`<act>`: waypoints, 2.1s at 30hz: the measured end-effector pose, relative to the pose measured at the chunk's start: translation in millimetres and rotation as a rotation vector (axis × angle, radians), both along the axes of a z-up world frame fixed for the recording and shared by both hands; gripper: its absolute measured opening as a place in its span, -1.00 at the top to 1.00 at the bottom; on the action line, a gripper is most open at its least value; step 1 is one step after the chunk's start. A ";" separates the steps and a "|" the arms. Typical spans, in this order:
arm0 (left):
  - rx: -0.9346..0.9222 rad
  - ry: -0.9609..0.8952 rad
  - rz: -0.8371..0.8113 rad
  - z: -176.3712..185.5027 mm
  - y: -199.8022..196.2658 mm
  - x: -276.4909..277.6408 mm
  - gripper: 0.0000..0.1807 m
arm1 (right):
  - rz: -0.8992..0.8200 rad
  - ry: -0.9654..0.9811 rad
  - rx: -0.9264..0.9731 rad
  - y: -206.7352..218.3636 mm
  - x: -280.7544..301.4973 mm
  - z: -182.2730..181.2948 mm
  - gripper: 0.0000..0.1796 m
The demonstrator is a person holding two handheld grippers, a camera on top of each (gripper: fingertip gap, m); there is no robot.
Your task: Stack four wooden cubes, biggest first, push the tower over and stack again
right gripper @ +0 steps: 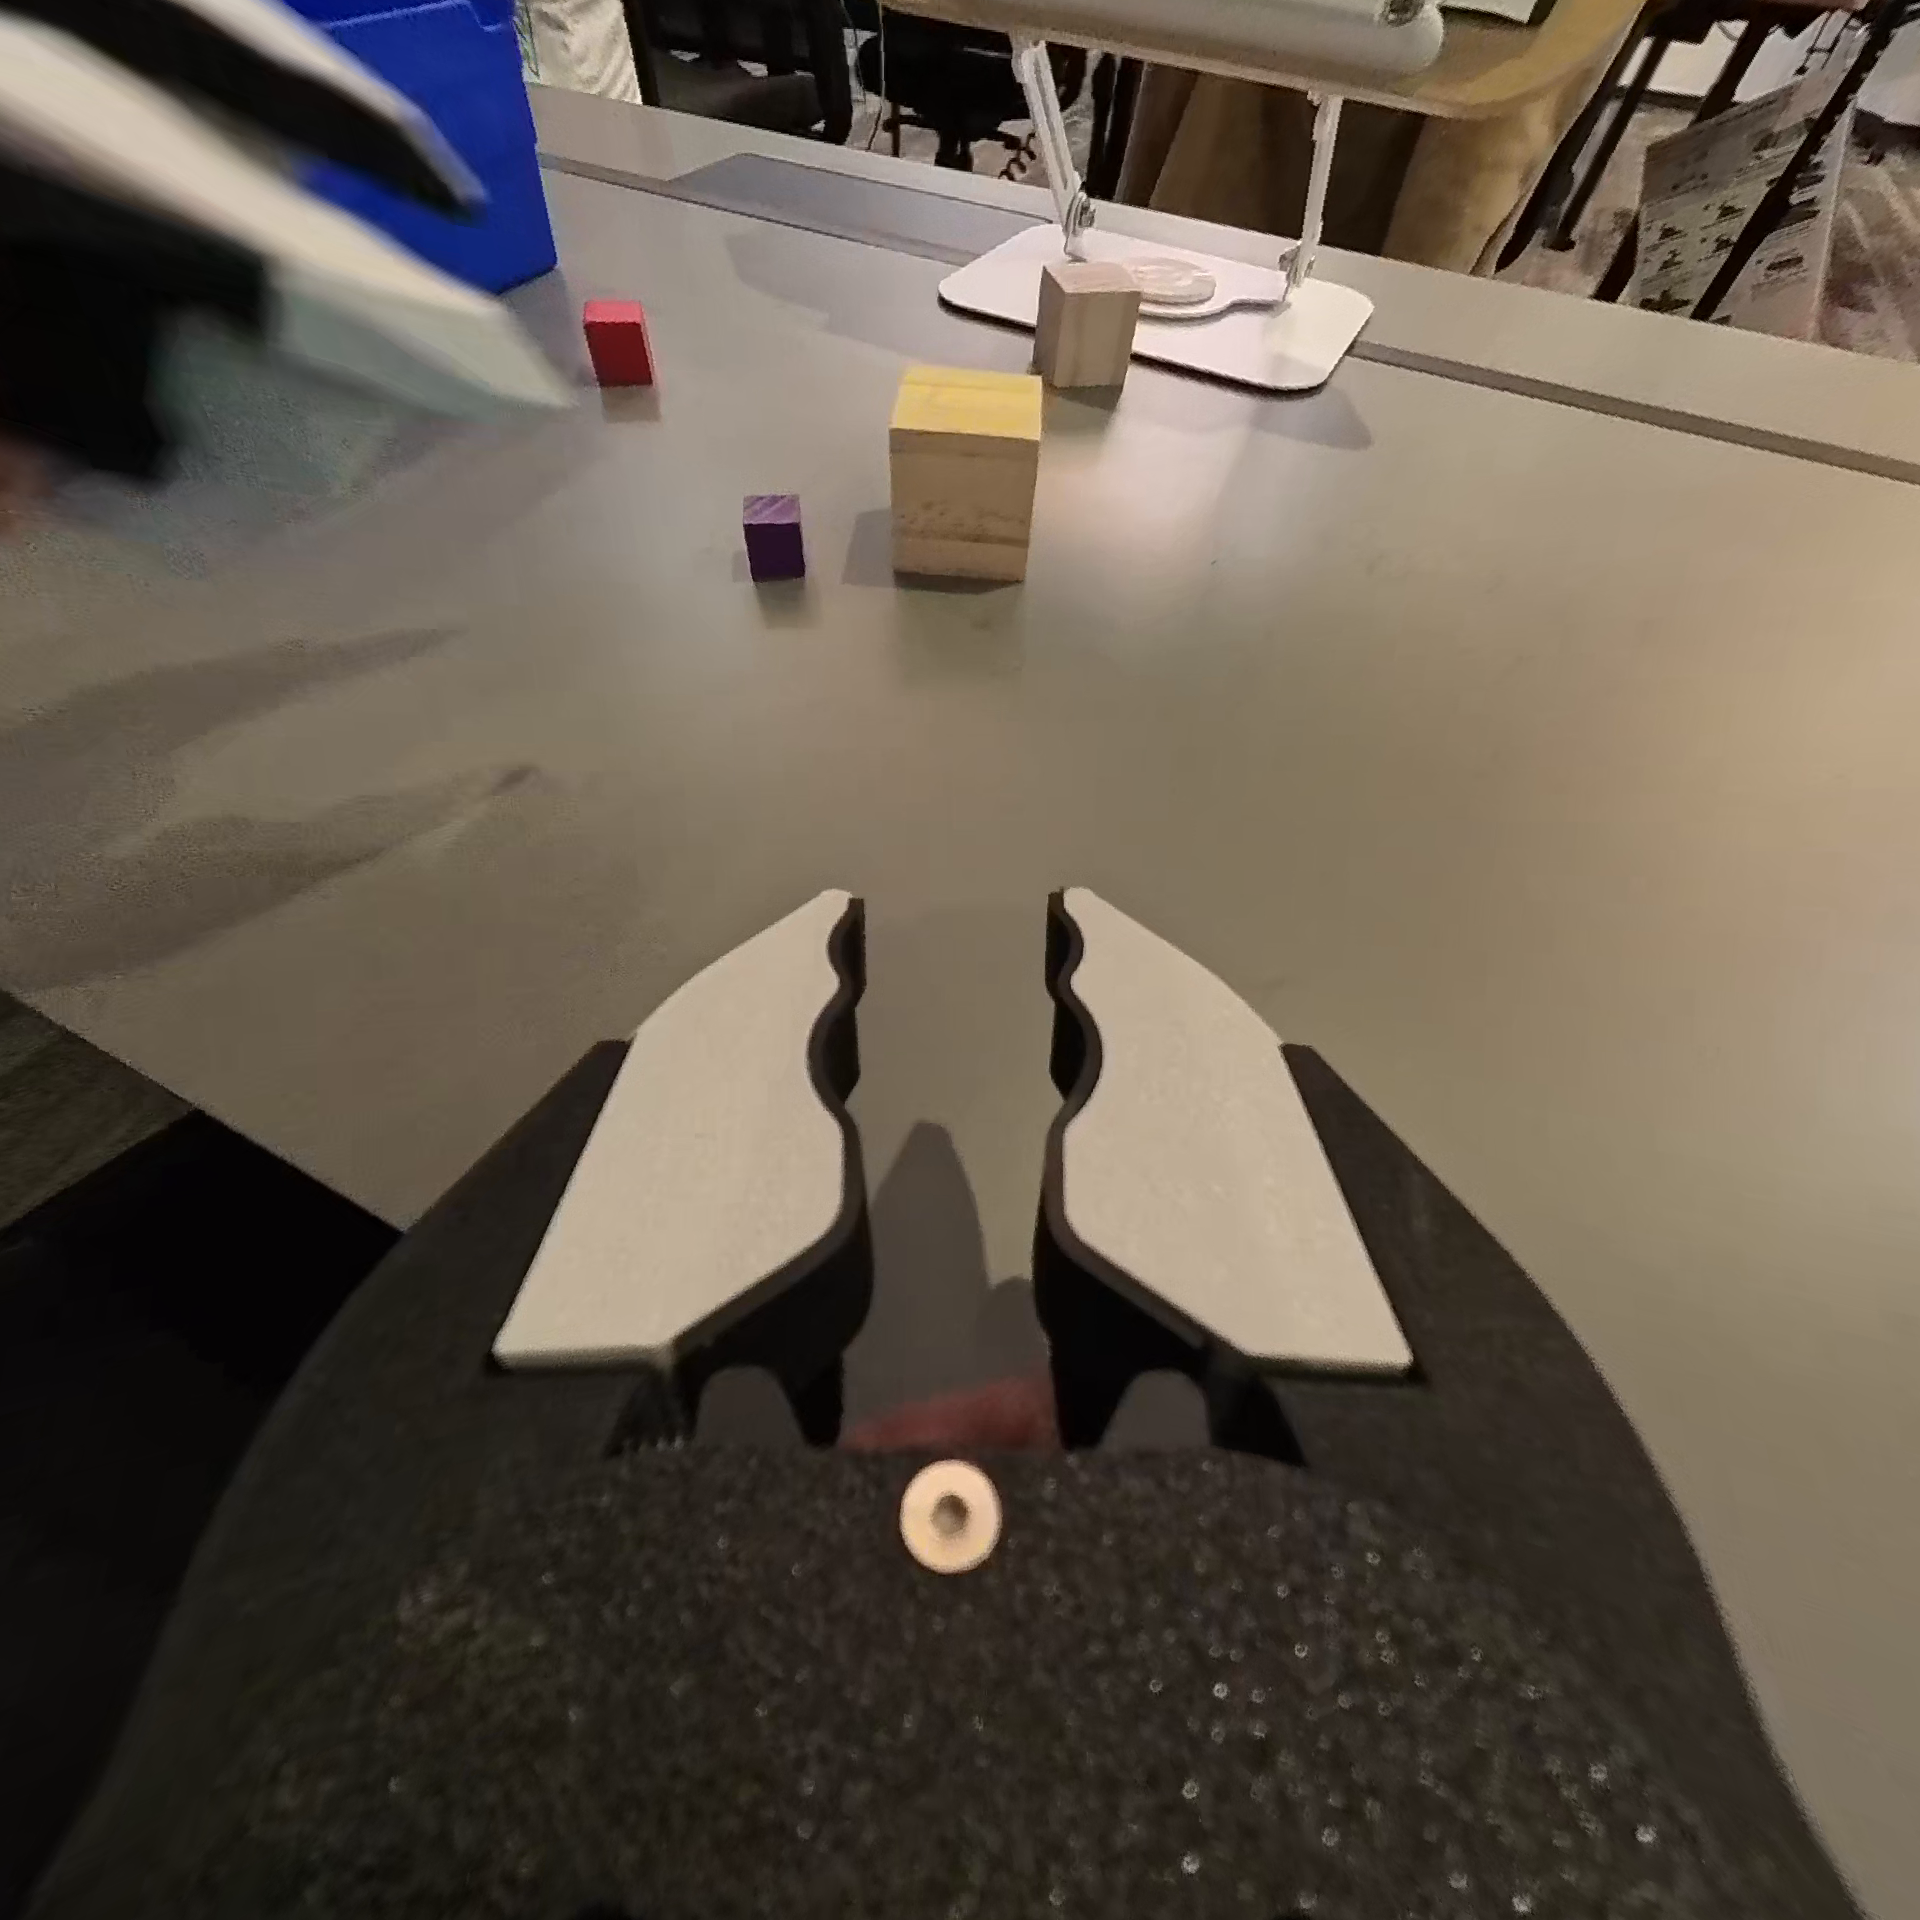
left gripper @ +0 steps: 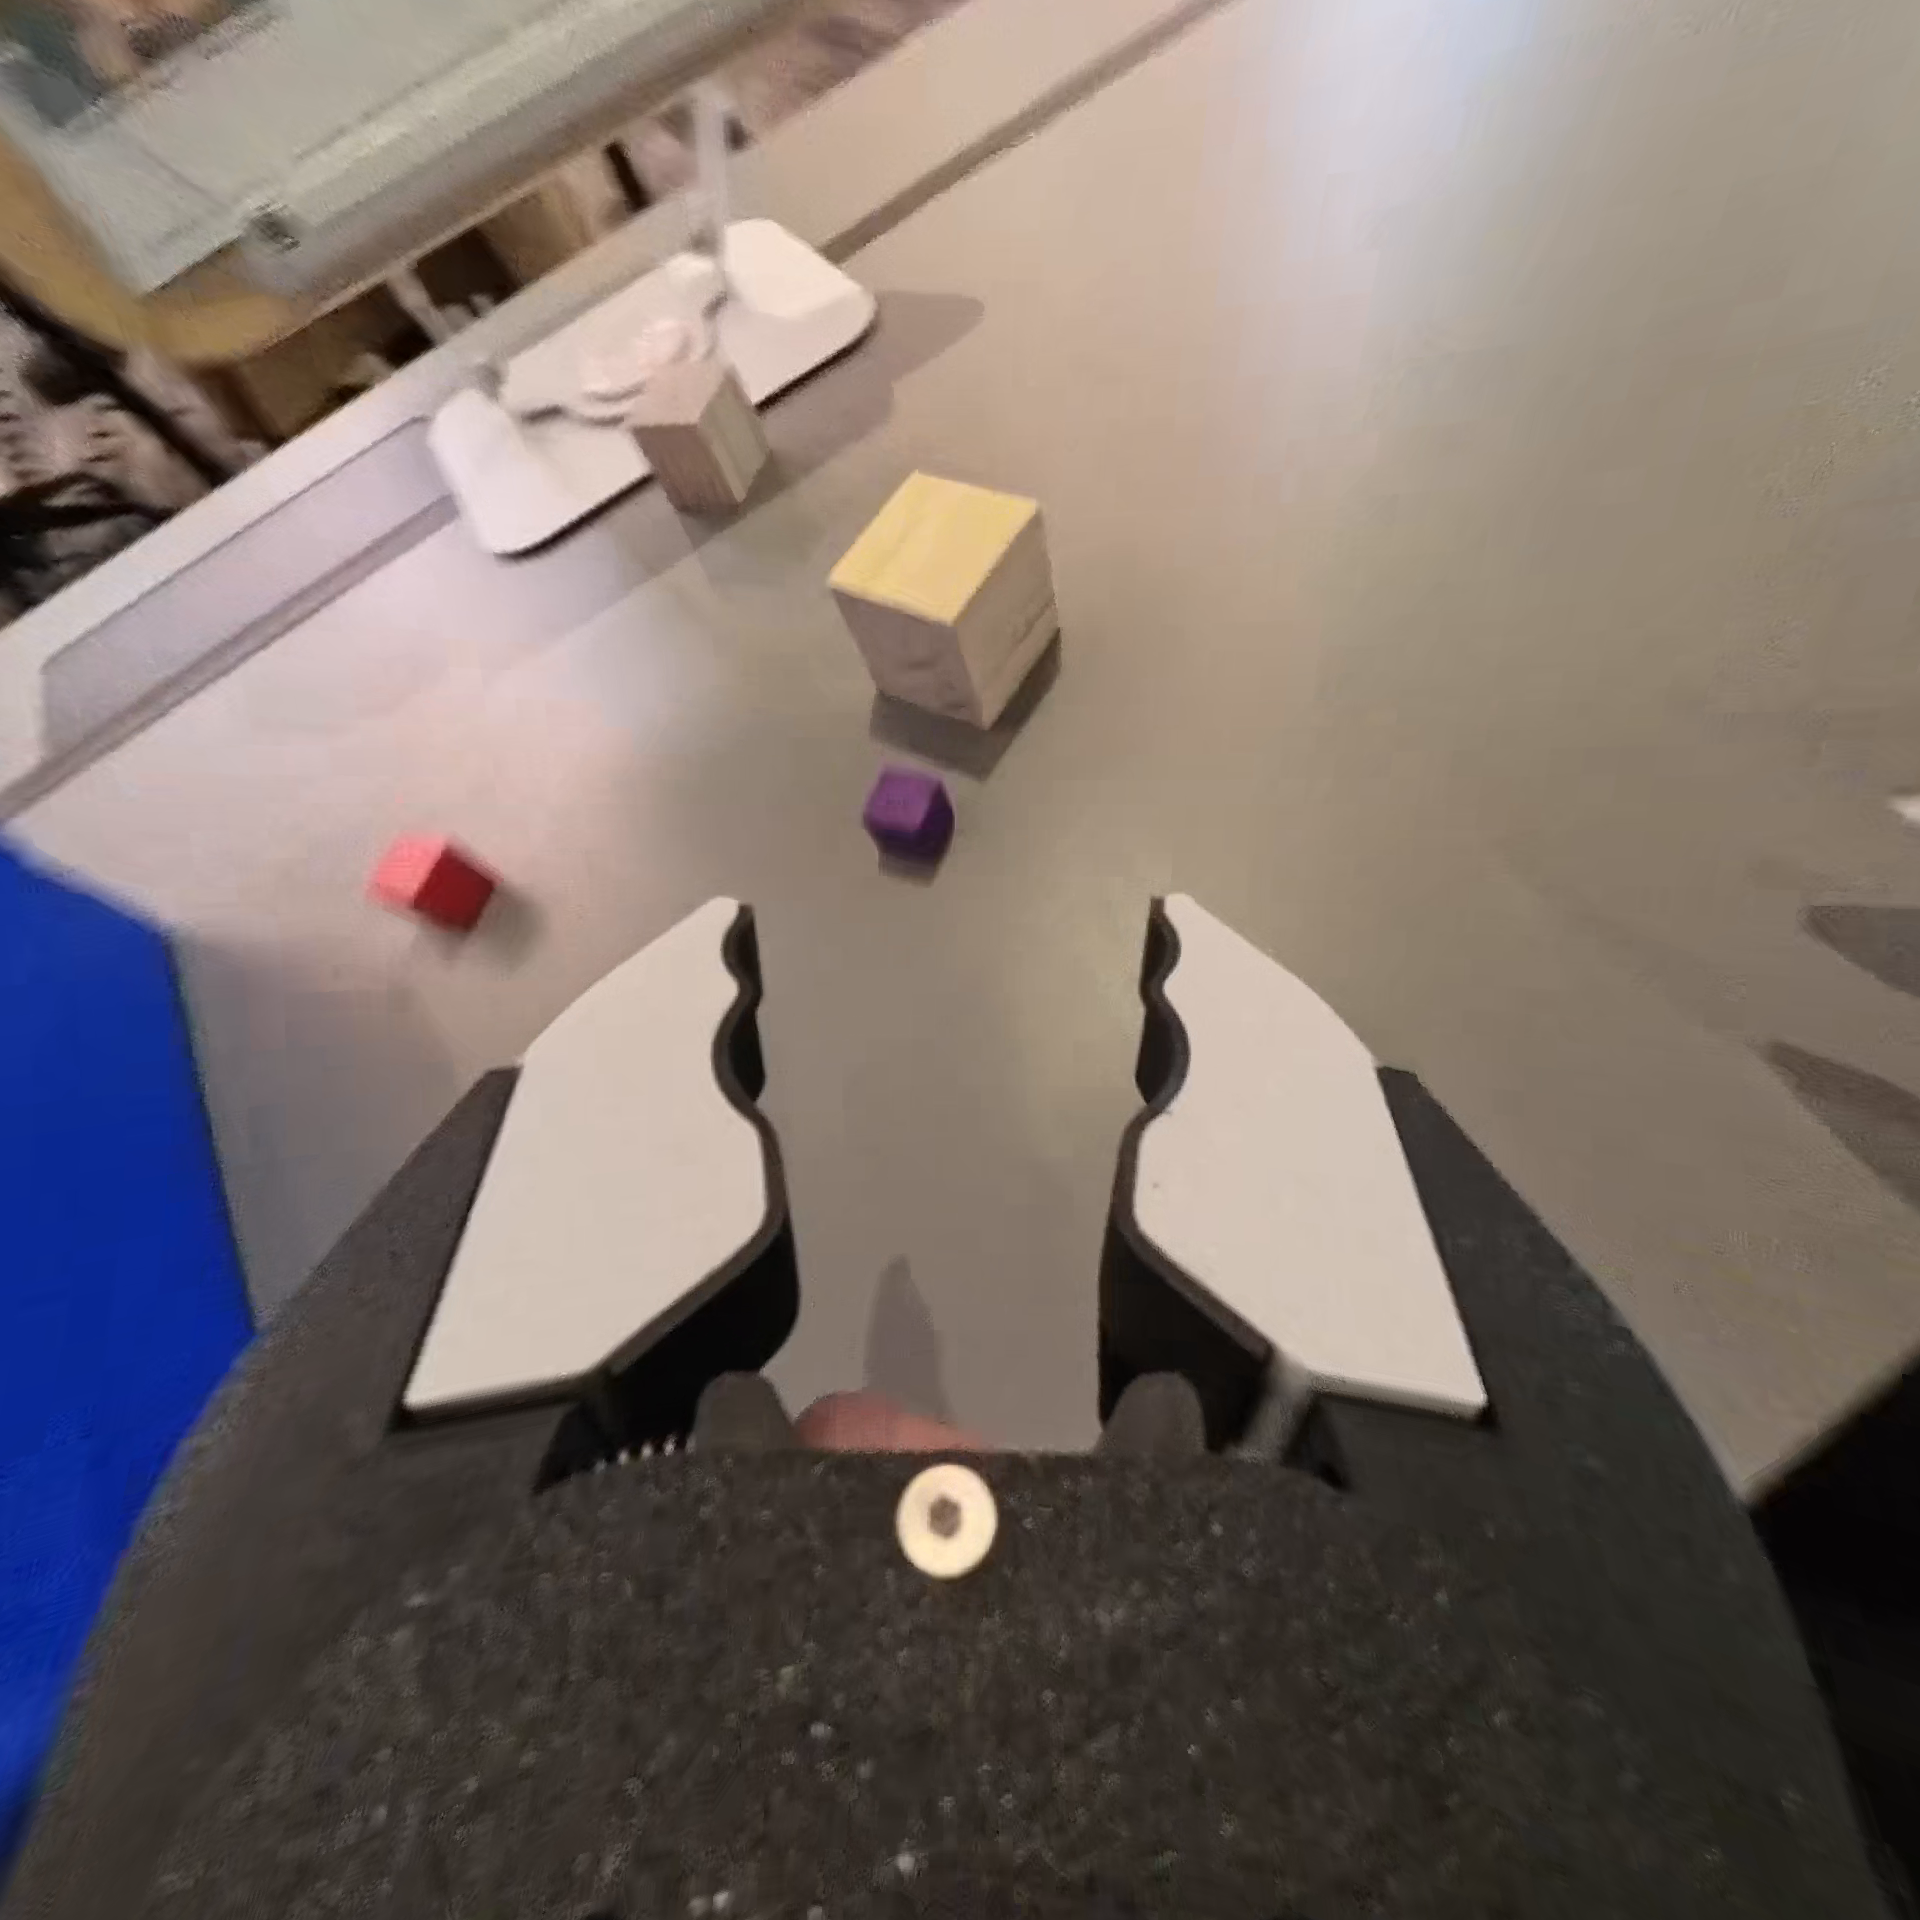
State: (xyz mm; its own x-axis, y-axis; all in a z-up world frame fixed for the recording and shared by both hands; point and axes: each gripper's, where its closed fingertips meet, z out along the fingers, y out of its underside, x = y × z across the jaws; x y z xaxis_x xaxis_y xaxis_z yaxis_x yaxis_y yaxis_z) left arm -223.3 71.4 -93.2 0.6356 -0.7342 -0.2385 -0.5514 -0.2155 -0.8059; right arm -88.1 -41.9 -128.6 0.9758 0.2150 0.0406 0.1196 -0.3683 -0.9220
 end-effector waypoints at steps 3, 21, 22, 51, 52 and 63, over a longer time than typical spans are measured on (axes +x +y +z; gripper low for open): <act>-0.108 0.144 -0.145 -18.5 56.0 38.4 0.17 | 0.010 0.017 0.003 -0.6 0.5 1.8 0.64; -0.259 0.492 -0.716 -48.7 55.5 81.3 0.33 | 0.035 -0.052 0.038 -7.3 -0.1 6.3 0.66; -0.233 0.484 -0.748 -46.6 48.0 81.5 0.33 | 0.036 -0.056 0.040 -7.1 -0.2 6.9 0.67; -0.041 -0.270 0.036 -32.5 -42.2 -38.3 0.24 | 0.159 -0.107 0.034 202.0 -7.8 68.7 0.37; -0.031 -0.287 0.071 -28.3 -42.8 -43.6 0.24 | 0.161 -0.113 -0.012 230.4 -11.4 60.9 0.35; -0.069 -0.303 0.044 -36.0 -71.3 -49.9 0.29 | 0.071 -0.205 -0.277 397.1 -16.2 -19.7 0.30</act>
